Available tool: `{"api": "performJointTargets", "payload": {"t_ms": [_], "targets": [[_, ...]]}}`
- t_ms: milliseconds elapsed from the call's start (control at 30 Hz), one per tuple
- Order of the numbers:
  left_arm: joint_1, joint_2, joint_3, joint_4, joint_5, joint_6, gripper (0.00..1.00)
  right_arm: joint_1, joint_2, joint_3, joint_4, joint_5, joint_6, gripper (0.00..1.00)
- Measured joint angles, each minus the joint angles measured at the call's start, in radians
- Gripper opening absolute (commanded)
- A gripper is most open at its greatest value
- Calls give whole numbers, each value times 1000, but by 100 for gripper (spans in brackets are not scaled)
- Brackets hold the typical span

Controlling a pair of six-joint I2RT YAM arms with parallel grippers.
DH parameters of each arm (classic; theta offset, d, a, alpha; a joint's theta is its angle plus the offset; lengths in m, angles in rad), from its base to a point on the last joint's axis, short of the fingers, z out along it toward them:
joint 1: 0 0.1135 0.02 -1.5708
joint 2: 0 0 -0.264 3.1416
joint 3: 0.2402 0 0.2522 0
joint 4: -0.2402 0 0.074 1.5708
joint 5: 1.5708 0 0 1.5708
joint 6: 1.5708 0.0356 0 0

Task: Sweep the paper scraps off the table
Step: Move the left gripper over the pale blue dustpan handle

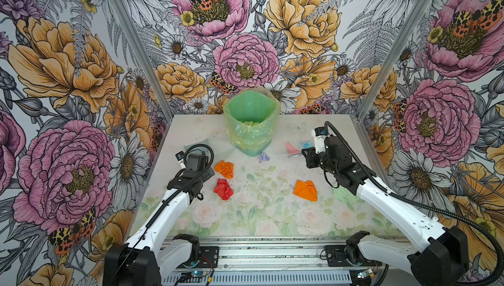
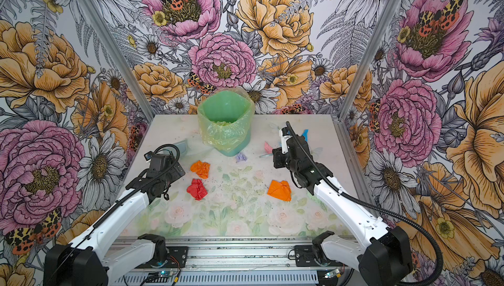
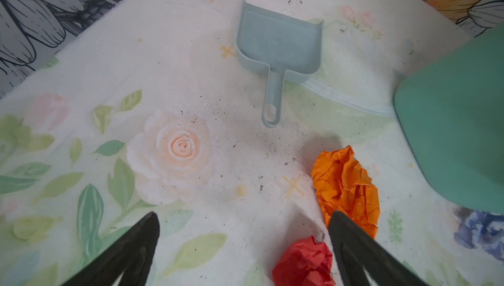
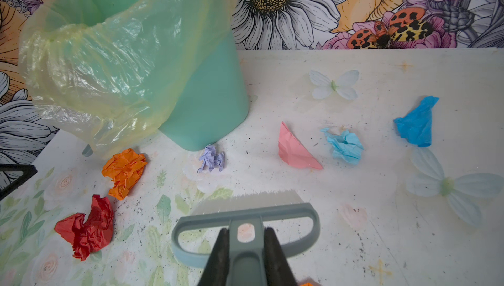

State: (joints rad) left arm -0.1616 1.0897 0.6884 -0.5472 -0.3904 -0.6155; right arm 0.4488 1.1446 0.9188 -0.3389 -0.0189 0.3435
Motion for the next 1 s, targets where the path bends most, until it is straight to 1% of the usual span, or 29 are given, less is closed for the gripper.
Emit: {"api": "performJointTargets", "payload": {"t_ms": [233,433,667,900,1000], "targets": [[56,195,93,48,26,76,99,0,0,0,0,-3,0,0],[87,330,178,73,78,122,99,0,2,0,0,-4,0,0],[95,406,232,93,123,152,99,0,2,0,0,-3,0,0],[118,480,234,131,159,152,99,0,2,0,0,-3,0,0],[121,510,240,133,179,153,97,0,2,0,0,-3,0,0]]}}
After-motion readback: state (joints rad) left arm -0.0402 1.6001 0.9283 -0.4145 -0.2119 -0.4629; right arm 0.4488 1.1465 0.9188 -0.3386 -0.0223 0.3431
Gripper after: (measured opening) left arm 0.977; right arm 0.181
